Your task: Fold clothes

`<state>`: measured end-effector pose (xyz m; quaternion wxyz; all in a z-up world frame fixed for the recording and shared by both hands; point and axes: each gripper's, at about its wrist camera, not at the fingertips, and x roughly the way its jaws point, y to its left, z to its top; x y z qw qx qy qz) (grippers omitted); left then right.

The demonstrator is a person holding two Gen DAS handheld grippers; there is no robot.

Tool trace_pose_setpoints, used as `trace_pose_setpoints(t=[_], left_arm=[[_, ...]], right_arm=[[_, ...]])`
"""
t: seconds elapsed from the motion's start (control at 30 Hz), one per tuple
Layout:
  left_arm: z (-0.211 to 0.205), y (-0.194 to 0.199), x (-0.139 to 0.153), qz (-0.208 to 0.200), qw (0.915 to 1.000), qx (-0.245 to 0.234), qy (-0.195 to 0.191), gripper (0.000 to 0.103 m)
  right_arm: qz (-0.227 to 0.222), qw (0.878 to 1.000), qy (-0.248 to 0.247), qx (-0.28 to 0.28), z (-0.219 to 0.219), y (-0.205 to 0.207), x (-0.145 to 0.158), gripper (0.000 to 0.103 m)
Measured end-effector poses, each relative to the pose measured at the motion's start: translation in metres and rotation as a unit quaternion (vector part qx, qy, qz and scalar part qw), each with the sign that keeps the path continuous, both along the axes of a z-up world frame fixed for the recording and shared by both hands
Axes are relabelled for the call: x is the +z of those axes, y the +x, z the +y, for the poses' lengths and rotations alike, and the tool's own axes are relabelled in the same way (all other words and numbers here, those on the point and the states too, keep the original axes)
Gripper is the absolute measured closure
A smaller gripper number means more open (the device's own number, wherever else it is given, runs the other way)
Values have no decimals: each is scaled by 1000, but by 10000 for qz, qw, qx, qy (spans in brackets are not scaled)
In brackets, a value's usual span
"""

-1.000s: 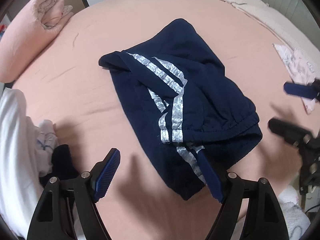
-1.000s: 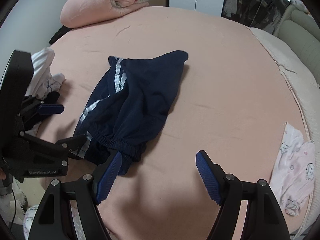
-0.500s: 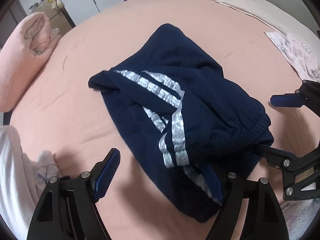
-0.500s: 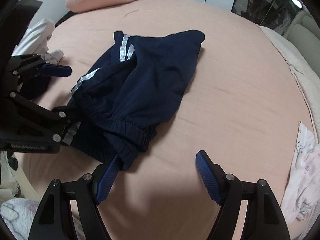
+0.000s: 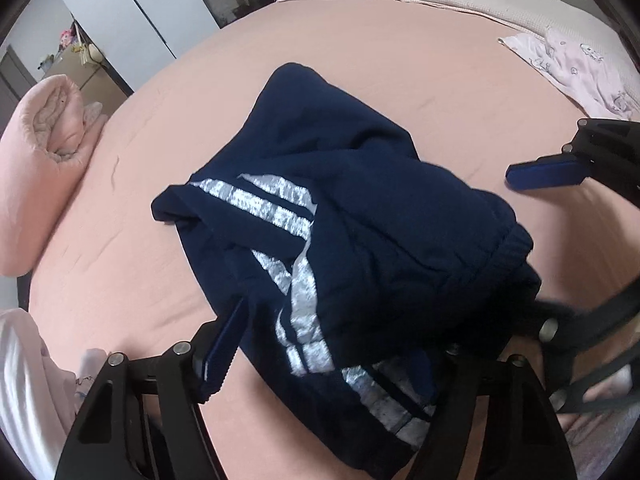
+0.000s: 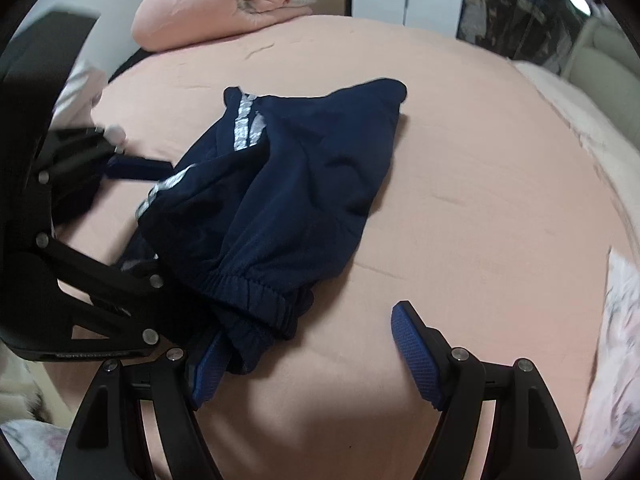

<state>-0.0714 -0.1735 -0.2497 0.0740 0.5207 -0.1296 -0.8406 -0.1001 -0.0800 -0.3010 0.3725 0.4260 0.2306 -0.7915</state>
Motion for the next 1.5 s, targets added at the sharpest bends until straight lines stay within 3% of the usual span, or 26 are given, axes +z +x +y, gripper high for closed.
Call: trace_pose_setpoints(t=[0.1, 0.23, 0.33, 0.4, 0.5, 0.6, 0.7, 0.73, 0.8, 0.9, 1.07, 1.2, 1.37, 1.5], left_arm=[[1, -3, -5, -123, 9999, -15, 53, 38], [6, -4, -6, -119, 9998, -103, -119, 35], [5, -2, -8, -8, 9997, -51, -251, 25], [2, -1, -8, 80, 9997, 13, -222, 20], [-15, 2, -9, 160, 9989, 270, 361, 20], [-44, 6, -11, 216, 9886, 745, 1294, 21], [-52, 13, -9, 436, 9826, 937, 1543, 26], [-50, 16, -7, 504, 9831, 941, 1484, 33], [-46, 19, -4, 611, 9849, 939, 1317, 68], [-32, 21, -1, 694, 9913, 727, 844, 79], [-6, 22, 0, 725, 9970, 23, -281, 84], [8, 24, -2, 696, 9856, -255, -1518, 83], [7, 25, -5, 520, 9861, -564, -1474, 83], [12, 27, -5, 508, 9843, -813, -1481, 83]], right_arm=[[340, 9990, 121, 253, -8, 8, -4, 27], [189, 9993, -45, 305, -7, 5, -9, 32], [205, 9982, -177, 540, -7, 8, -10, 47], [255, 9966, -252, 745, -7, 14, -9, 66], [287, 9949, -337, 905, -9, 17, -9, 75], [213, 9939, -449, 984, -10, 14, -10, 75], [285, 9921, -470, 1125, -9, 14, -10, 75], [317, 9919, -467, 1134, -10, 14, -10, 75], [365, 9918, -478, 1123, -10, 16, -10, 75], [319, 9925, -546, 1046, -11, 13, -10, 75], [142, 9938, -611, 923, -12, 6, -7, 75], [80, 9949, -554, 834, -13, 5, -3, 75], [-199, 9966, -570, 559, -12, -3, -3, 68], [-14, 9967, -473, 666, -14, 0, -3, 68]])
